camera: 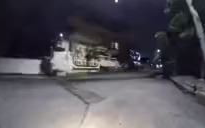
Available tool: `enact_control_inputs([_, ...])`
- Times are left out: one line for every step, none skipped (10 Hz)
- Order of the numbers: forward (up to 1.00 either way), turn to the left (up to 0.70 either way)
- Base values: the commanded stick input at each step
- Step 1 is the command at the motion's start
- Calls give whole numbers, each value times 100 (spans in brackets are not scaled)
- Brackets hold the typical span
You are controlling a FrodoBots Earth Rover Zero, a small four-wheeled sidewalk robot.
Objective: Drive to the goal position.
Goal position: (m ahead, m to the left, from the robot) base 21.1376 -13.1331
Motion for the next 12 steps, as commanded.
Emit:
enact_control_inputs([70,-35])
enact_control_inputs([70,-35])
enact_control_inputs([70,-35])
enact_control_inputs([70,-35])
enact_control_inputs([70,-35])
enact_control_inputs([70,-35])
enact_control_inputs([70,-35])
enact_control_inputs([70,-35])
enact_control_inputs([70,-35])
enact_control_inputs([70,-35])
enact_control_inputs([70,-33])
enact_control_inputs([70,-19])
